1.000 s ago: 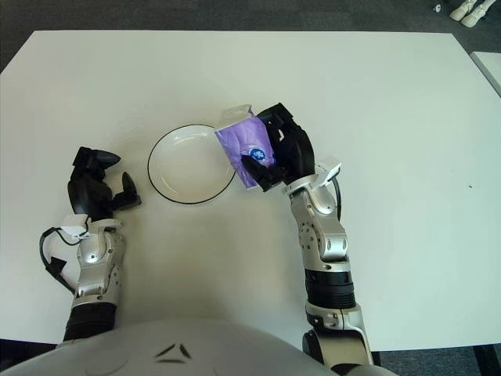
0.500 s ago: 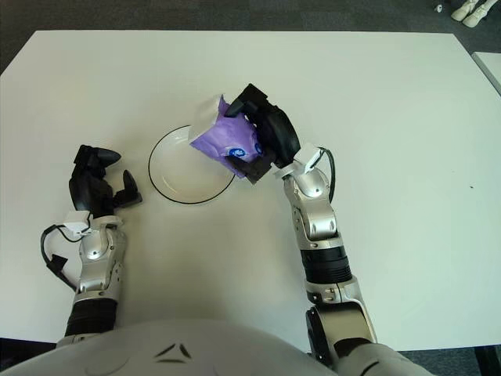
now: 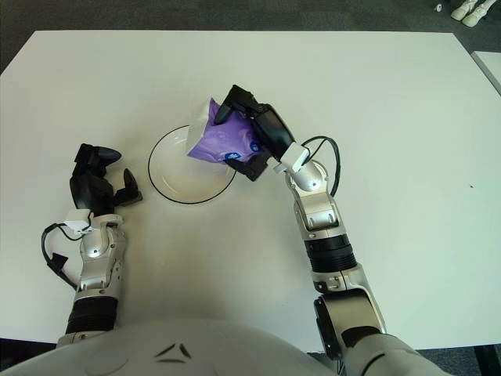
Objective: Put the tissue paper into the plate.
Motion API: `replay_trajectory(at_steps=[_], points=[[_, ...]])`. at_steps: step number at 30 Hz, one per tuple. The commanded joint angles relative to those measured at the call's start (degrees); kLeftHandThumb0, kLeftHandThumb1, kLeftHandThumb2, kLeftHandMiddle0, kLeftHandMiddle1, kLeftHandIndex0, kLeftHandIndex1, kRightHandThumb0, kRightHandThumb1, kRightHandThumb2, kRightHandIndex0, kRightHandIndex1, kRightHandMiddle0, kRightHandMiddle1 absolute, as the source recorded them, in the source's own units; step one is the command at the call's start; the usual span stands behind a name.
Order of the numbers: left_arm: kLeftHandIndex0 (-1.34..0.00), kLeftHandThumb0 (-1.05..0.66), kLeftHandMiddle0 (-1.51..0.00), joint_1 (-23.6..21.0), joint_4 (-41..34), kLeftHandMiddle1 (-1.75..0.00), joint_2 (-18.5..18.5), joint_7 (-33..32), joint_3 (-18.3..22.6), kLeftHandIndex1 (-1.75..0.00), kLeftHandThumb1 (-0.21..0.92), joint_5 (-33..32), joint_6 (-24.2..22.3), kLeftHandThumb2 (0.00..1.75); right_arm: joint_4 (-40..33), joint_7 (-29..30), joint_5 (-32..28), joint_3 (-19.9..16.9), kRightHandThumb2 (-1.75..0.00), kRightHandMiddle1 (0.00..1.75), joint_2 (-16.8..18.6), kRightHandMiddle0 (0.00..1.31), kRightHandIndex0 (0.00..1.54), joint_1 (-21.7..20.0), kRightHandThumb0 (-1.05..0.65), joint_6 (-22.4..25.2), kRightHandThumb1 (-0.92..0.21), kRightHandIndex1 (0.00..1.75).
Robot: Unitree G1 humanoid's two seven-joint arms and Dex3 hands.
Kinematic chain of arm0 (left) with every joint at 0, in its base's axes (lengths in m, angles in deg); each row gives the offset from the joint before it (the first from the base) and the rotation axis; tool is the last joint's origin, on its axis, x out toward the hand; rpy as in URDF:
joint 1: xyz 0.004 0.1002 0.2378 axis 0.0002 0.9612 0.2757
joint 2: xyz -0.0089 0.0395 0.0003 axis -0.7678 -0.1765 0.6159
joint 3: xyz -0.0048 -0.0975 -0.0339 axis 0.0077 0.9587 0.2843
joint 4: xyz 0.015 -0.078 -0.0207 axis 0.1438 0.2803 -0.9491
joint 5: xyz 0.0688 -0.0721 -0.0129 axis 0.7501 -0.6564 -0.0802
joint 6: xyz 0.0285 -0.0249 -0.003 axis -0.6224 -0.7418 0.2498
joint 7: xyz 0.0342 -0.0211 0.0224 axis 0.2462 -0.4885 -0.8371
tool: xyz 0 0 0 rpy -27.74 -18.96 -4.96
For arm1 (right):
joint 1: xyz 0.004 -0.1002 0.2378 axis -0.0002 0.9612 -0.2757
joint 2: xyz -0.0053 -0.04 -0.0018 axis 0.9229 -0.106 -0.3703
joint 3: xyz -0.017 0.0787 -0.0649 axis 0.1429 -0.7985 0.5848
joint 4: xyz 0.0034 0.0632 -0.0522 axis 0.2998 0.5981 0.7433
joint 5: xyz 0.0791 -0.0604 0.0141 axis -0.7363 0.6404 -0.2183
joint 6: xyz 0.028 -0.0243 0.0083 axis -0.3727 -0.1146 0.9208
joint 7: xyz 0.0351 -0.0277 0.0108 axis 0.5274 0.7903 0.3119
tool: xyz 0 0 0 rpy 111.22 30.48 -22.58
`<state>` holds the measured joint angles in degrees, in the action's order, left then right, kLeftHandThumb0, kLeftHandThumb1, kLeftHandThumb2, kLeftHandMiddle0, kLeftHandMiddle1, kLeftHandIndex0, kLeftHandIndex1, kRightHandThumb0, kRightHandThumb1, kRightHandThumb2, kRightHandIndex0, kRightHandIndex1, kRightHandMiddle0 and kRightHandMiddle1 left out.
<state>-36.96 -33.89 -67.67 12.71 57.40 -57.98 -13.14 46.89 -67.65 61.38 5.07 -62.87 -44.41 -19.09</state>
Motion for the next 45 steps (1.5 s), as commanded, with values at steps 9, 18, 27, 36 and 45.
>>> replay_trajectory(at_steps=[9, 18, 27, 36, 45], points=[[-0.62, -0.01, -0.82, 2.9, 6.9, -1.75, 0.3, -0.5, -0.1, -1.75, 0.02, 0.9, 0.3, 1.67, -0.6, -3.2, 3.7, 2.8, -1.75, 1.74, -2.9, 0.69, 0.87, -2.9, 0.00, 0.1, 0.06, 1.75], [-0.57, -0.01, -0.77, 3.0, 7.4, -1.75, 0.2, -0.7, -0.1, -1.75, 0.08, 1.1, 0.9, 1.60, -0.6, -6.8, 5.4, 5.5, -1.75, 1.74, -4.8, 0.68, 0.88, -4.3, 0.00, 1.9, 0.06, 1.75], [-0.57, -0.01, -0.79, 3.3, 6.7, -1.75, 0.3, -1.6, -0.2, -1.75, 0.07, 1.8, -0.5, 1.61, -2.1, -10.3, 6.8, 7.7, -1.75, 1.75, -6.4, 0.67, 0.90, -4.6, 0.00, 6.5, 0.06, 1.73], [-0.60, -0.01, -0.83, 3.4, 6.5, -1.75, 0.1, -2.6, -0.4, -1.75, 0.02, 2.9, -1.1, 1.67, 0.0, -9.7, 11.6, 9.9, -1.21, 1.62, -7.6, 0.58, 0.36, -6.2, -0.15, 2.6, -0.35, 1.65], [-0.62, -0.01, -0.85, 3.8, 6.1, -1.75, 0.2, -2.9, -0.6, -1.75, 0.00, 2.8, -1.2, 1.69, 2.8, -7.7, 19.6, 11.8, -0.93, 0.31, -12.2, 0.02, 0.01, -8.7, -0.78, -8.9, -0.42, 0.17]])
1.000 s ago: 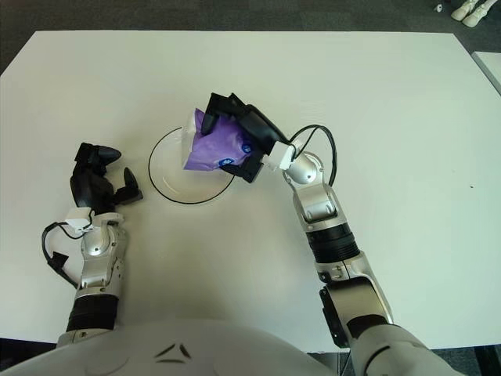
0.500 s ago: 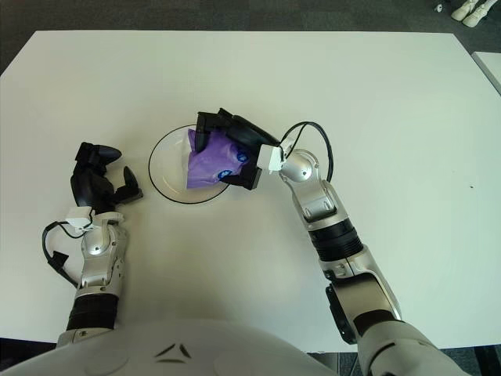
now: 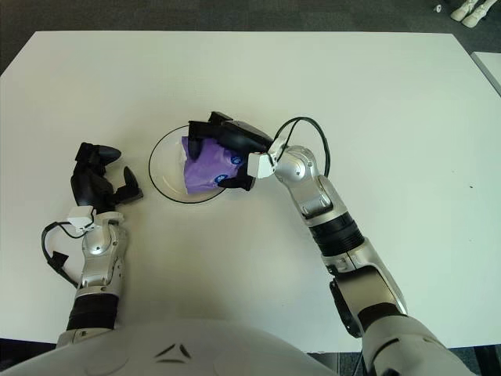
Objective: Put the tissue paper into the plate.
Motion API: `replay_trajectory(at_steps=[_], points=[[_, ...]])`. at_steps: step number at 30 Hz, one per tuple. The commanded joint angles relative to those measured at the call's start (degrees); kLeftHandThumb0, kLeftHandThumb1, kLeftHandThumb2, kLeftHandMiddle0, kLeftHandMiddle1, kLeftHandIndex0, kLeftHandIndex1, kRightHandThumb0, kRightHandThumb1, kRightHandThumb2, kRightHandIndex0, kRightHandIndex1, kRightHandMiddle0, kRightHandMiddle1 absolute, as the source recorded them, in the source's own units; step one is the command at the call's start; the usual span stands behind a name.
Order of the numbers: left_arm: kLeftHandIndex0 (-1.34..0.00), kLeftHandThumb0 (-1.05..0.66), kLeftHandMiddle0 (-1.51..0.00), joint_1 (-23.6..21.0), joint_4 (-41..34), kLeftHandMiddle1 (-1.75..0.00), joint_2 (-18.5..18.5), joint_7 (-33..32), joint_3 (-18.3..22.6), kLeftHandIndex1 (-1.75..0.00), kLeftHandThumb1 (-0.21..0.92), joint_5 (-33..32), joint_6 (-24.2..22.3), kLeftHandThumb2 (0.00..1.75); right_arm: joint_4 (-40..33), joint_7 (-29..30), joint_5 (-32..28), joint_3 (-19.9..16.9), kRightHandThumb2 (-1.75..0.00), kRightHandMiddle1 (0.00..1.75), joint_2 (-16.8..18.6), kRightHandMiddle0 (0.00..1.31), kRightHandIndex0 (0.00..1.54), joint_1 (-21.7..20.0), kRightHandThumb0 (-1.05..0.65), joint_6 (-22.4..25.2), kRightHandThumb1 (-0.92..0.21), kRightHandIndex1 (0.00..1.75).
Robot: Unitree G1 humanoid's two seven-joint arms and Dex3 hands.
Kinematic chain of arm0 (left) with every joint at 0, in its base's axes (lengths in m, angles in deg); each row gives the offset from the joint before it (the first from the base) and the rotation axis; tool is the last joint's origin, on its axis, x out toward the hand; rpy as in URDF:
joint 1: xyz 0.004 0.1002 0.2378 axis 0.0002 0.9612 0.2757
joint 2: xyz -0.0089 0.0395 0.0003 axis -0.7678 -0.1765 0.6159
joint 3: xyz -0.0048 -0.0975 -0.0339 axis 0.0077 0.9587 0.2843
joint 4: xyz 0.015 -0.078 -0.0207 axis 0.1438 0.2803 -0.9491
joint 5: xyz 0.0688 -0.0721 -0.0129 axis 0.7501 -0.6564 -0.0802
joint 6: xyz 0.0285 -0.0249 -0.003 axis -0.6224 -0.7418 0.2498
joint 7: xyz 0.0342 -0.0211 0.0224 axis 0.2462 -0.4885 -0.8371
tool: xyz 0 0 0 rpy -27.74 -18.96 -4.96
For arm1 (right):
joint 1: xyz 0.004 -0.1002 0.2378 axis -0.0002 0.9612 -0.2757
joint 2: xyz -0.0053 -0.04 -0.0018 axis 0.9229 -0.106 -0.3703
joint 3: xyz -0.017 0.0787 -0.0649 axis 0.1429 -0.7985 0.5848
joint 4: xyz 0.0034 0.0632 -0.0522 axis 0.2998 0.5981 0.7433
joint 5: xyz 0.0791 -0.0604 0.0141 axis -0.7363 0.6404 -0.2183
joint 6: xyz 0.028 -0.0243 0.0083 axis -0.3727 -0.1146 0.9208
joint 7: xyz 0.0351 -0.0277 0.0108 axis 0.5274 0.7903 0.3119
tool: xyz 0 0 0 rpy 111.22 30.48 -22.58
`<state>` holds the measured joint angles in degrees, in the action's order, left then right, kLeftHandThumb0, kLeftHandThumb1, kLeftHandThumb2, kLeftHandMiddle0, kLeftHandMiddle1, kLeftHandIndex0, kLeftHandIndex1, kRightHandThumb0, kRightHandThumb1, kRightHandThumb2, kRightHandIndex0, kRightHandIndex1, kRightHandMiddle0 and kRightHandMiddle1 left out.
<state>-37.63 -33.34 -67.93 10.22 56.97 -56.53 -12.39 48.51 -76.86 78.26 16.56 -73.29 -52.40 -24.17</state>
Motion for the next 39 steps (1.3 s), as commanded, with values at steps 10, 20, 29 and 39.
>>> replay_trajectory(at_steps=[10, 20, 29, 39], points=[[-0.64, -0.01, -0.86, 4.6, 5.0, -1.75, 0.8, -0.4, -0.1, -1.75, -0.02, 0.7, -2.7, 1.72, 3.5, 5.3, 5.5, 0.1, -0.66, 0.01, -2.0, 0.00, 0.00, -0.8, -0.98, -8.4, -0.56, 0.00], [-0.64, -0.01, -0.87, 4.7, 5.2, -1.75, 0.6, -0.1, -0.4, -1.75, -0.03, 1.1, -2.5, 1.72, 2.3, 4.3, 4.8, -0.2, -0.59, 0.00, -1.9, 0.00, 0.00, -1.0, -1.05, -7.2, -0.58, 0.00], [-0.67, -0.01, -0.89, 4.6, 5.4, -1.75, 0.7, 0.3, -0.4, -1.73, -0.06, 0.5, -2.1, 1.74, 2.2, 2.8, 1.8, -0.9, -0.53, 0.00, -1.7, 0.00, 0.00, -1.2, -1.05, -6.8, -0.62, 0.00], [-0.67, -0.01, -0.88, 4.4, 5.6, -1.75, 1.0, 0.4, -0.3, -1.73, -0.05, -0.2, -1.9, 1.74, 2.7, 1.9, -2.4, -1.3, -0.51, 0.00, -1.3, 0.00, 0.00, -1.2, -1.05, -7.8, -0.63, 0.00]])
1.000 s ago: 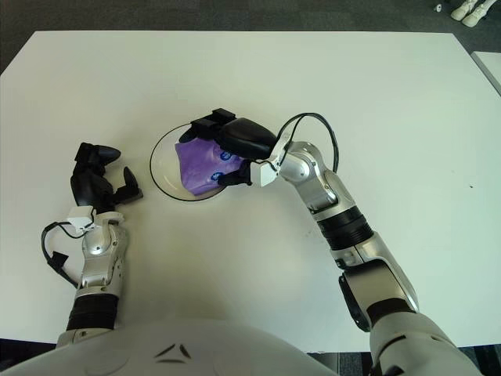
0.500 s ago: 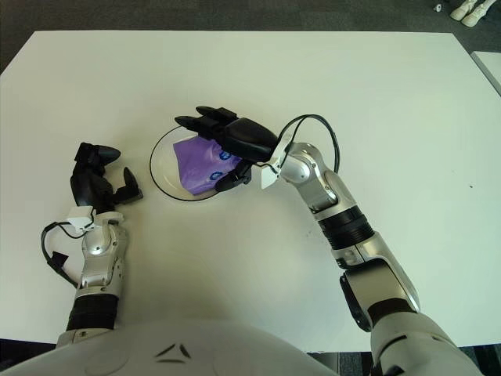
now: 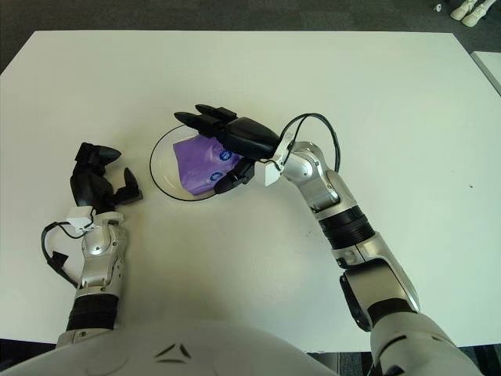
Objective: Put the tissue paper into the plate.
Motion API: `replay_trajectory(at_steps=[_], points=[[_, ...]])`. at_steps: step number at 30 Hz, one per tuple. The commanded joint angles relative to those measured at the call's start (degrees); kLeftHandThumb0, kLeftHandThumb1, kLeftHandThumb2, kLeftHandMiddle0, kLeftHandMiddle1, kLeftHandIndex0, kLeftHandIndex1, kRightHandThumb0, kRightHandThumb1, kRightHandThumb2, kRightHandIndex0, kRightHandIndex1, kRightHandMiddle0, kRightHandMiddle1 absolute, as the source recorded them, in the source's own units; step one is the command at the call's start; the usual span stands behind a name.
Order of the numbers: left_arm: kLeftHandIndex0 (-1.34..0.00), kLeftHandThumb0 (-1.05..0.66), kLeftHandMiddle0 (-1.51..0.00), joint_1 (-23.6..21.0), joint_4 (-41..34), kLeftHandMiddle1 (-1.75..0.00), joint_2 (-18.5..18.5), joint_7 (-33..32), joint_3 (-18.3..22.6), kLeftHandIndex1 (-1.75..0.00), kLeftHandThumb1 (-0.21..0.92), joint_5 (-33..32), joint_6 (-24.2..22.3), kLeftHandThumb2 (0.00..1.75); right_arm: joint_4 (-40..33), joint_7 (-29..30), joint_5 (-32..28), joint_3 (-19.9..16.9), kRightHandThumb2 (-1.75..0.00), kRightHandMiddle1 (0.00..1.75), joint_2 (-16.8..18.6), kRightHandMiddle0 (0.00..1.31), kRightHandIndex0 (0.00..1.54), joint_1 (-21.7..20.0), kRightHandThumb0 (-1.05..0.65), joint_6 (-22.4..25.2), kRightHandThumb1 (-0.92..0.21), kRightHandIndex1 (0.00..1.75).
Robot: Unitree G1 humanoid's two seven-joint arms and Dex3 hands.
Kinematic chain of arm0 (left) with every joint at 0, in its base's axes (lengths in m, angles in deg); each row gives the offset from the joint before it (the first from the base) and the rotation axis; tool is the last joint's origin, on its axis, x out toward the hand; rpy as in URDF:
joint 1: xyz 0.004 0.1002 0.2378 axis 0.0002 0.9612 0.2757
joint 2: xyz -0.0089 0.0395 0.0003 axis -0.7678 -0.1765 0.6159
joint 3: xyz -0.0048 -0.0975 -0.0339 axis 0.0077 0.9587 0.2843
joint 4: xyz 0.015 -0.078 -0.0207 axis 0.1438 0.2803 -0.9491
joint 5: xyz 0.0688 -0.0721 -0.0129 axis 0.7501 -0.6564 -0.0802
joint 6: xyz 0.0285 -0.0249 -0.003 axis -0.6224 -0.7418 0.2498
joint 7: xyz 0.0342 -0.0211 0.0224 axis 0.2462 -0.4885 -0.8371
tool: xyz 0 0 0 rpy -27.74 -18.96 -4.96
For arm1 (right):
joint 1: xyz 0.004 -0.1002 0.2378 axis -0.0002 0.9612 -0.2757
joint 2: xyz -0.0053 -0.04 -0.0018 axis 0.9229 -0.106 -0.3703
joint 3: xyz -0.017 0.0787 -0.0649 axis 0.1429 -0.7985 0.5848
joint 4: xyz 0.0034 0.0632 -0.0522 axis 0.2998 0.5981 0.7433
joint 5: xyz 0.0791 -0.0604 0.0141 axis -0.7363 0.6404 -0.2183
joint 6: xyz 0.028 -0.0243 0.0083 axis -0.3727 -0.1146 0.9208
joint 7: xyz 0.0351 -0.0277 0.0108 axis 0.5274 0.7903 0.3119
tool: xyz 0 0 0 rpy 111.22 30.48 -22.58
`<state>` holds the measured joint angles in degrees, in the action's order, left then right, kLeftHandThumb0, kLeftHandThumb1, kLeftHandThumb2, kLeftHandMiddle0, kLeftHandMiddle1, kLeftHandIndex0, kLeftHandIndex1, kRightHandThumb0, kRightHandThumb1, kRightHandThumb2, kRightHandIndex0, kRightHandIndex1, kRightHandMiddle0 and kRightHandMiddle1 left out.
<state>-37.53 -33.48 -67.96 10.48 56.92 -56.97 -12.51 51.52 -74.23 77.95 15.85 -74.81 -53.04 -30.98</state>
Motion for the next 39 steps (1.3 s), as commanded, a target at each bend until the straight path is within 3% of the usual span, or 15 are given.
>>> replay_trajectory(at_steps=[1, 8, 13, 21, 25, 30, 34, 39], points=[[-0.67, -0.01, -0.88, 4.2, 5.8, -1.75, 1.0, 0.1, -0.2, -1.74, -0.05, 0.3, -1.8, 1.74, -0.2, -0.8, -2.5, -0.7, -0.50, 0.00, 0.3, 0.00, 0.00, -0.6, -1.05, -1.0, -0.64, 0.00], [-0.60, -0.01, -0.81, 3.9, 6.1, -1.75, 0.8, 0.3, -0.1, -1.75, 0.04, 0.2, -2.0, 1.65, -2.5, -5.4, -9.9, -1.8, -0.48, 0.00, -0.1, 0.00, 0.00, -0.6, -1.05, 2.1, -0.67, 0.00], [-0.60, -0.01, -0.82, 3.7, 6.6, -1.75, 0.4, 0.4, -0.2, -1.75, 0.03, 0.5, -1.6, 1.66, -6.8, -9.4, -17.0, -3.3, -0.45, 0.00, -0.6, 0.00, 0.00, 1.1, -1.05, 7.7, -0.70, 0.00], [-0.63, -0.01, -0.86, 3.3, 7.0, -1.75, 0.3, 0.1, 0.0, -1.74, -0.02, 0.6, -1.5, 1.71, -17.0, -10.0, -23.1, -5.9, -0.43, 0.00, -0.7, 0.00, 0.00, 5.7, -1.05, 21.4, -0.70, 0.00], [-0.64, -0.01, -0.87, 3.1, 7.2, -1.75, 0.3, 0.3, 0.1, -1.74, -0.03, 0.1, -1.5, 1.72, -19.2, -9.1, -25.2, -7.3, -0.46, 0.00, 0.5, 0.00, 0.00, 7.0, -1.03, 24.0, -0.68, 0.00], [-0.62, -0.01, -0.86, 2.9, 7.4, -1.75, 0.1, 0.6, 0.2, -1.75, -0.01, -0.2, -1.6, 1.70, -20.8, -6.6, -26.1, -11.1, -0.55, 0.00, 1.1, 0.00, 0.00, 10.2, -0.99, 22.0, -0.60, 0.00], [-0.61, -0.01, -0.85, 2.7, 7.8, -1.75, -0.1, 0.6, 0.2, -1.75, 0.00, -0.1, -1.5, 1.69, -21.3, -2.3, -25.5, -13.0, -0.65, 0.00, 4.2, 0.00, 0.00, 12.7, -0.95, 19.4, -0.55, 0.00], [-0.61, -0.01, -0.85, 2.5, 8.2, -1.75, -0.5, 1.1, 0.1, -1.75, 0.00, -0.2, -1.1, 1.69, -17.2, 4.5, -19.6, -15.1, -0.68, 0.00, 6.5, 0.00, 0.00, 16.2, -0.98, 10.3, -0.58, 0.00]])
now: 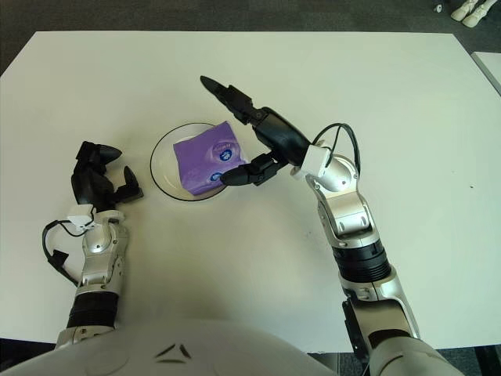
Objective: Put the tissue paper into the plate.
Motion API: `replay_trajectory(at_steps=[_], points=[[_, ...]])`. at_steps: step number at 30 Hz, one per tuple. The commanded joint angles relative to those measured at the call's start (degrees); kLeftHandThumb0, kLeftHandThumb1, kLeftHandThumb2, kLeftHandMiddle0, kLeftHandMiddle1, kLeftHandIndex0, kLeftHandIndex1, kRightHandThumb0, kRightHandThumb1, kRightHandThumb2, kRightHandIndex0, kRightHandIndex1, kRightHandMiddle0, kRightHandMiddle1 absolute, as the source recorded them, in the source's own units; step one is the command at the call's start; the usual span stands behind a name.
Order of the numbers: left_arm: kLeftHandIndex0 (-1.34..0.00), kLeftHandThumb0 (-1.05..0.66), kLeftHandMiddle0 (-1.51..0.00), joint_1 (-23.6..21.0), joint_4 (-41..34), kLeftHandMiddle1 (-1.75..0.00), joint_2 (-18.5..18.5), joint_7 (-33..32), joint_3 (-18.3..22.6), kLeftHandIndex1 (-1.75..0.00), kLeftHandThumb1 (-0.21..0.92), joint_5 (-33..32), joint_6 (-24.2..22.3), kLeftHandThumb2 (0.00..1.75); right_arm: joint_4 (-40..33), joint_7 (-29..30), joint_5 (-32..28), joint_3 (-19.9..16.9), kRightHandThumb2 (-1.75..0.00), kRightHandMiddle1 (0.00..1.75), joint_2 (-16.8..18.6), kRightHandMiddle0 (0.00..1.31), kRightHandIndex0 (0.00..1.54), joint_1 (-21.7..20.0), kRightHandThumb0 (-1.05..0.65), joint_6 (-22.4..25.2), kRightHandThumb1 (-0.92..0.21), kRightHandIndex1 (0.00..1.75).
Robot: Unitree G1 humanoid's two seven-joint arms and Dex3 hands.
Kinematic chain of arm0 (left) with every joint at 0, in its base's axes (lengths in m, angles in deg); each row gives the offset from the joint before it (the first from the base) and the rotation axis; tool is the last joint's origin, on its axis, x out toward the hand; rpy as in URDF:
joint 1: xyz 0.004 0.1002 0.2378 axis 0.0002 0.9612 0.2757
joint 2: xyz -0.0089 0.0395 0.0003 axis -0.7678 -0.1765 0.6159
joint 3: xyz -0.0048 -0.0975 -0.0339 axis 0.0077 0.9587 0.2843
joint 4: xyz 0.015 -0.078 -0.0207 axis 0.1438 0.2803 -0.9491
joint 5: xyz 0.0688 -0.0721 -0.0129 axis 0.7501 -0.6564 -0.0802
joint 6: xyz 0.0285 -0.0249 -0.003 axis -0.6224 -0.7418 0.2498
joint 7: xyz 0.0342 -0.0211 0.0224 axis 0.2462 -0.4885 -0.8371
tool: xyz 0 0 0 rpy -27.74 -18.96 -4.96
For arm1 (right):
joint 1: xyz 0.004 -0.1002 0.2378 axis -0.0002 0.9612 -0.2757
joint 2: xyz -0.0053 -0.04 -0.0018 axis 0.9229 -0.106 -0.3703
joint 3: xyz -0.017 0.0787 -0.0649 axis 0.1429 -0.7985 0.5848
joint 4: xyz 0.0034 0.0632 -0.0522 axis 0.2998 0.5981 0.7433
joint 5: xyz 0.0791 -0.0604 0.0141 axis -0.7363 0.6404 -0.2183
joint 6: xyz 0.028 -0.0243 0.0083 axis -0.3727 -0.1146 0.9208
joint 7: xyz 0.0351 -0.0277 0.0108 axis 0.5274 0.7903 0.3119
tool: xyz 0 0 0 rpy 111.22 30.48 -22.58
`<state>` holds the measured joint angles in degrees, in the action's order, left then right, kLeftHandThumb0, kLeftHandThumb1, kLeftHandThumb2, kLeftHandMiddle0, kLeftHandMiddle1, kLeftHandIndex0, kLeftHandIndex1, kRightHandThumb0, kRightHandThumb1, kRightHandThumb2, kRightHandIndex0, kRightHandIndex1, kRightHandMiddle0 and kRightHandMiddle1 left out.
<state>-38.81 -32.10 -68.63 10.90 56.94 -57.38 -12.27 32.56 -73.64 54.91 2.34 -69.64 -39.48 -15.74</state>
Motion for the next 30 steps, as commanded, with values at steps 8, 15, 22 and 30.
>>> replay_trajectory(at_steps=[8, 15, 22, 30], points=[[-0.63, -0.01, -0.85, 3.7, 6.5, -1.75, 0.2, 0.6, 0.2, -1.75, -0.01, 0.3, -2.0, 1.70, -0.8, 13.6, 11.4, -5.3, -0.61, 0.00, 3.3, 0.00, 0.00, 7.9, -1.05, -4.5, -0.89, 0.00], [-0.62, -0.01, -0.82, 3.7, 5.8, -1.75, 0.4, 0.2, 0.2, -1.75, 0.02, 0.5, -2.8, 1.67, -2.1, 20.2, 5.9, -4.6, -0.73, 1.11, 11.9, 0.00, 0.00, 14.9, -0.85, 1.1, -0.89, 0.76], [-0.60, -0.01, -0.81, 3.3, 6.0, -1.75, 0.2, 0.8, 0.2, -1.75, 0.04, 0.1, -2.7, 1.65, 1.0, 29.8, 8.1, -6.2, -1.00, 1.62, 19.0, 0.16, 0.18, 15.2, -0.63, 2.6, -0.83, 1.16], [-0.60, -0.01, -0.80, 3.5, 5.6, -1.75, 0.2, 0.6, 0.2, -1.75, 0.04, 0.4, -3.0, 1.64, 4.0, 35.4, 9.4, -6.7, -0.94, 1.74, 22.5, 0.35, 0.47, 14.5, -0.42, 0.2, -0.66, 1.19]])
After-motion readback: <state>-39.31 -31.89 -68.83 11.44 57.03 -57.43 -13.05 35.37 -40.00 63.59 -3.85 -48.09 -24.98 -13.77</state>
